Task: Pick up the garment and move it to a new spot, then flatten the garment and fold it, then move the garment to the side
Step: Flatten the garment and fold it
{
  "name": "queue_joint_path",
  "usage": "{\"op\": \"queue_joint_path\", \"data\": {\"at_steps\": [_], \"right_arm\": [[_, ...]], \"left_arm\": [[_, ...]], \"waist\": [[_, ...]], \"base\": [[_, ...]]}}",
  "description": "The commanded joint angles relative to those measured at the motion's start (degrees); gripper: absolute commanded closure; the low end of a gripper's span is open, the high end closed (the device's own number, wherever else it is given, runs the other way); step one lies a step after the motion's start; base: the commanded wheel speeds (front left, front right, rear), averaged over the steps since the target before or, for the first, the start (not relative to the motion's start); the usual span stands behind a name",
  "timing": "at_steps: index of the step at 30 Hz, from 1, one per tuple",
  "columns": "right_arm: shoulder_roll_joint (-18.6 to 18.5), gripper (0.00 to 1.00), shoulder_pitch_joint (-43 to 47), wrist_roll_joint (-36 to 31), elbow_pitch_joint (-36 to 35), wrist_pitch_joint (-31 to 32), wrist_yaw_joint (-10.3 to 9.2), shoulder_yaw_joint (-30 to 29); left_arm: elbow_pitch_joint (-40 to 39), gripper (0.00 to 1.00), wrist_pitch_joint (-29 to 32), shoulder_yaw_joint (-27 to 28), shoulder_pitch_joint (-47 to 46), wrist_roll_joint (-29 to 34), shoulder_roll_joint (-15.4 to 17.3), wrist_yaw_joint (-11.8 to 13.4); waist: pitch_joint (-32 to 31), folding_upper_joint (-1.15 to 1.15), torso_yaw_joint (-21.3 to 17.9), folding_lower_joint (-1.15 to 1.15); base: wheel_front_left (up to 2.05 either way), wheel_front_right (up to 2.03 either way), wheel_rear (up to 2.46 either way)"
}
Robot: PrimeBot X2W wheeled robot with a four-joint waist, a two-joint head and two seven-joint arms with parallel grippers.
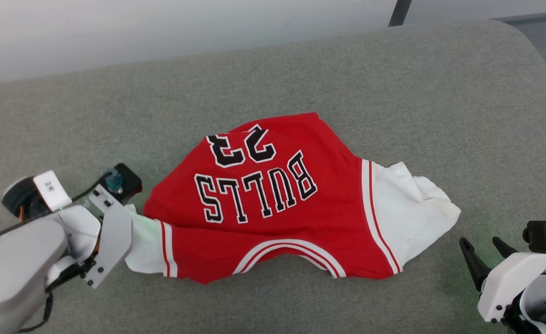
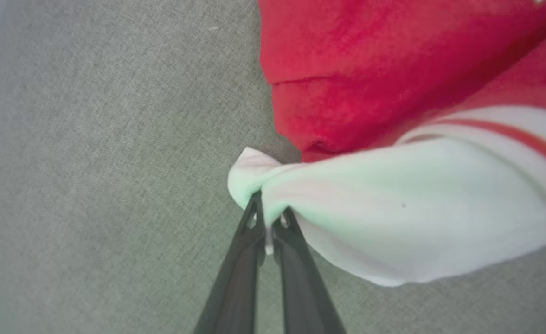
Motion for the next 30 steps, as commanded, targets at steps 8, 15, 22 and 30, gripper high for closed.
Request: {"op": "queue_joint_path", "data": {"at_steps": [8,15,22,30], "right_arm": [[-0.5,0.0,2.5,-0.4,0.4,0.3,-0.06,-1.2],[-0.6,0.0,4.9,0.0,-0.4,1.1,-0.06,-1.8],[-0.3,0.0,7.0,-0.3,-1.6,2.0,-0.06,-2.4],[-0.1,0.0,8.8,-0.1,-3.2,2.9,-0.06,-2.9]], "left_arm": [[4.8,0.0,-3.3,-2.4,-0.8,-6.2,-1.7,0.1],[2.8,0.0,-6.0,-1.7,1.1,-8.7,-1.0,0.6],[0.3,0.0,-10.3,-0.1,5.0,-11.4,-0.8,3.2],[-0.5,0.0,-12.9,1.1,8.4,-13.9,-0.6,5.6]], "waist": [[-5.0,0.0,2.2,0.0],[-8.9,0.0,5.1,0.0],[-12.3,0.0,7.2,0.0],[-14.1,0.0,7.9,0.0]], "base": [[0.0,0.0,0.0],[0.0,0.0,0.0],[0.0,0.0,0.0],[0.0,0.0,0.0]]}}
